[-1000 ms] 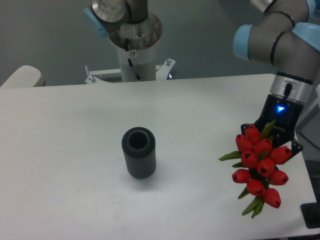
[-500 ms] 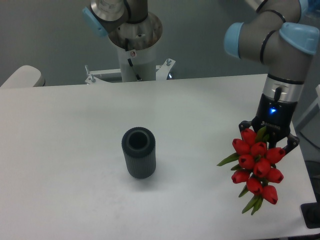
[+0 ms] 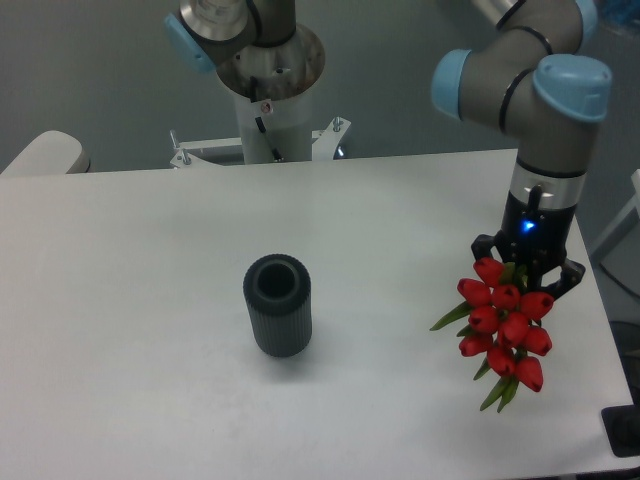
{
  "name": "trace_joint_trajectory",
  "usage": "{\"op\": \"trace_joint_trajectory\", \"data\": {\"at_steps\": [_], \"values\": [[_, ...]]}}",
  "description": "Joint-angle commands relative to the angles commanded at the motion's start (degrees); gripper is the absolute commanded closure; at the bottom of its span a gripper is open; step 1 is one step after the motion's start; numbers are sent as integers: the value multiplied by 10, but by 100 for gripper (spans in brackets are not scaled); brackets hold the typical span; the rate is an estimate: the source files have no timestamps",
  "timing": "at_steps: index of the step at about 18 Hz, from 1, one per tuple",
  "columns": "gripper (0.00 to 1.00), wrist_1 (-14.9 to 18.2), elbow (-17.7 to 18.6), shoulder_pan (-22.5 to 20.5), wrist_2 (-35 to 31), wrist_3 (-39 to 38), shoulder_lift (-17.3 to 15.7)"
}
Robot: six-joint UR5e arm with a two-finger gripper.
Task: Place the flowers on the table
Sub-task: 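Move the held tulips toward the vase and lower them onto the table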
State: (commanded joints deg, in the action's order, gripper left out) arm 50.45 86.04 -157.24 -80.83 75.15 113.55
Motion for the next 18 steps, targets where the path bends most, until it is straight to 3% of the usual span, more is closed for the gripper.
{"op": "trace_joint_trajectory", "data": {"at_steps": [9,18], "values": [[68,5,23,59,-172,-29,29],[68,5,48,76,-183,-79,56]]}}
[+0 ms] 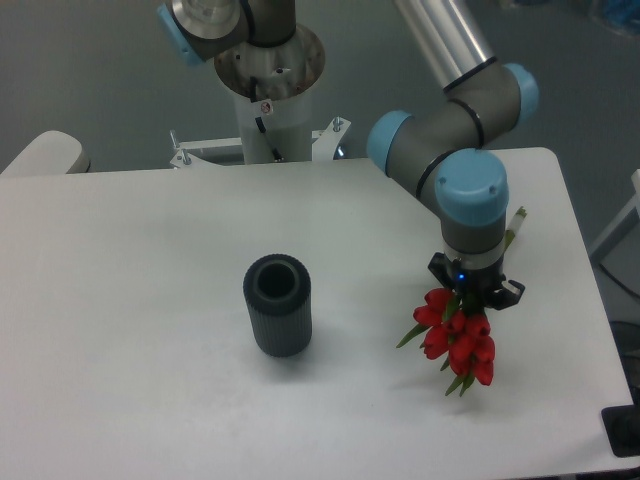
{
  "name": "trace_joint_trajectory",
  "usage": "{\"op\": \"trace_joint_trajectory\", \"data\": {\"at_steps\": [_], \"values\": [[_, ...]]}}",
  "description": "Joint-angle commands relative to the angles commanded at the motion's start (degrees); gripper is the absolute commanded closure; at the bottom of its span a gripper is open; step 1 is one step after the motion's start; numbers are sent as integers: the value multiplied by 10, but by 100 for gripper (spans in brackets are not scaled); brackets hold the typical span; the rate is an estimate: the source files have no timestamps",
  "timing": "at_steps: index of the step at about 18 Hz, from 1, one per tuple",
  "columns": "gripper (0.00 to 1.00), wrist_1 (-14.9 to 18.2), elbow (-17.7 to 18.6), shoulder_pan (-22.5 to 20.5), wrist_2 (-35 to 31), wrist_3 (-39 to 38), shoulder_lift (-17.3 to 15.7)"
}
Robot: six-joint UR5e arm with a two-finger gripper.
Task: Place the flowers on the table
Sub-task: 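Move the held tulips toward the vase and lower them onto the table, then open the gripper to release the tulips and raise it away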
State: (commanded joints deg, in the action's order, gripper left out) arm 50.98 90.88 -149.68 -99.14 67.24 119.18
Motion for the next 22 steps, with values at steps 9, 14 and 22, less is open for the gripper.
{"op": "trace_joint_trajectory", "data": {"at_steps": [9,14,22], "values": [[58,-5,11,4,2,-10,12],[0,-28,8,4,2,-9,8],[0,-25,-45,14,1,-10,-16]]}}
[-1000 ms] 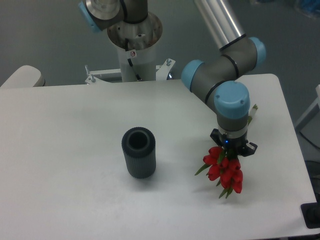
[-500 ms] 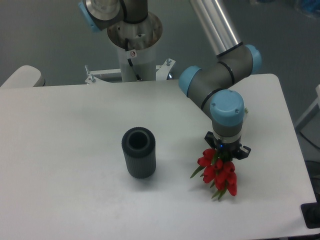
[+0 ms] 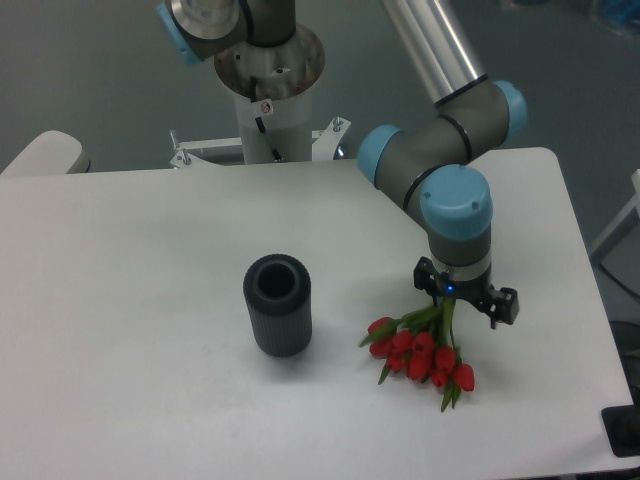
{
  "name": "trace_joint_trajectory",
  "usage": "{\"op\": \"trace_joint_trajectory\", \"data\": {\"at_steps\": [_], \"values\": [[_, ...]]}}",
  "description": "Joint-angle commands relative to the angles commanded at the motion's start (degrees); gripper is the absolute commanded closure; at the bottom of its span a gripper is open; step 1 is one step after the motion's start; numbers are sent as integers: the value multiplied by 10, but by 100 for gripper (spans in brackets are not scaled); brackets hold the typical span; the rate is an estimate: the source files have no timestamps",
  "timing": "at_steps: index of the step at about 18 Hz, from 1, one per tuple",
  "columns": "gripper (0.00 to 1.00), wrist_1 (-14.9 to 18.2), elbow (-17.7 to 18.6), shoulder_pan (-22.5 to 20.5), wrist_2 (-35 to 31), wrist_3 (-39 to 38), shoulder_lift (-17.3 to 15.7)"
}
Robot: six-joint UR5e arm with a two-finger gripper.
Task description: Place the flowers on the table
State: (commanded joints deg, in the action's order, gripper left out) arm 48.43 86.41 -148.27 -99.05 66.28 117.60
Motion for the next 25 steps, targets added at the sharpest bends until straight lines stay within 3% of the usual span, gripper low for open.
{"op": "trace_joint_trajectory", "data": {"at_steps": [8,12,17,19,23,25], "values": [[0,11,-75,-2,56,17,-6],[0,30,-103,-18,86,103,-8],[0,134,-172,-64,183,161,-5],[0,169,-186,-78,190,212,-3],[0,207,-191,-106,202,299,-5],[0,211,-189,-110,202,322,-6]]}}
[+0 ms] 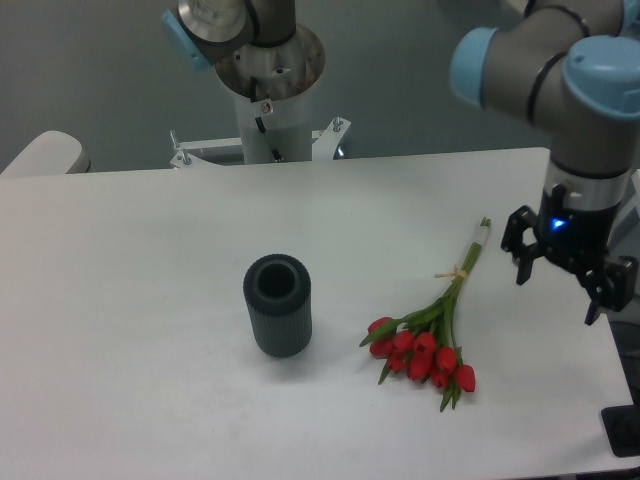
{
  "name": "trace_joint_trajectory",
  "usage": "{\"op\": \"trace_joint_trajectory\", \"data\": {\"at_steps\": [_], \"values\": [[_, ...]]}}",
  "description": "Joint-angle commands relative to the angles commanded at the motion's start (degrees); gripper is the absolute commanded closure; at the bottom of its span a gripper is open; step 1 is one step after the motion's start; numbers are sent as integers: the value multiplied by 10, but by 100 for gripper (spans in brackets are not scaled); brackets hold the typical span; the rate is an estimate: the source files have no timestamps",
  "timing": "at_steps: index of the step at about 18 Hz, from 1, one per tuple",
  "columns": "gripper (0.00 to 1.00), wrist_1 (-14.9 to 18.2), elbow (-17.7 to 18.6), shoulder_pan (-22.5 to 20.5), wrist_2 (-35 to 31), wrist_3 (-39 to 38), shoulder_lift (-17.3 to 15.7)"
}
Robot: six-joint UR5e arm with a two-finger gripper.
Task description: Place the flowers on the table
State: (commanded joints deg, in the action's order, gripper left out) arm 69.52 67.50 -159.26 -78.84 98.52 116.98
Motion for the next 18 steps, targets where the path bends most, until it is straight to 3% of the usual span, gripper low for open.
{"op": "trace_joint_trajectory", "data": {"at_steps": [3,18], "values": [[0,12,-1,-2,-2,-1,-2],[0,4,29,5,-1,-11,-9]]}}
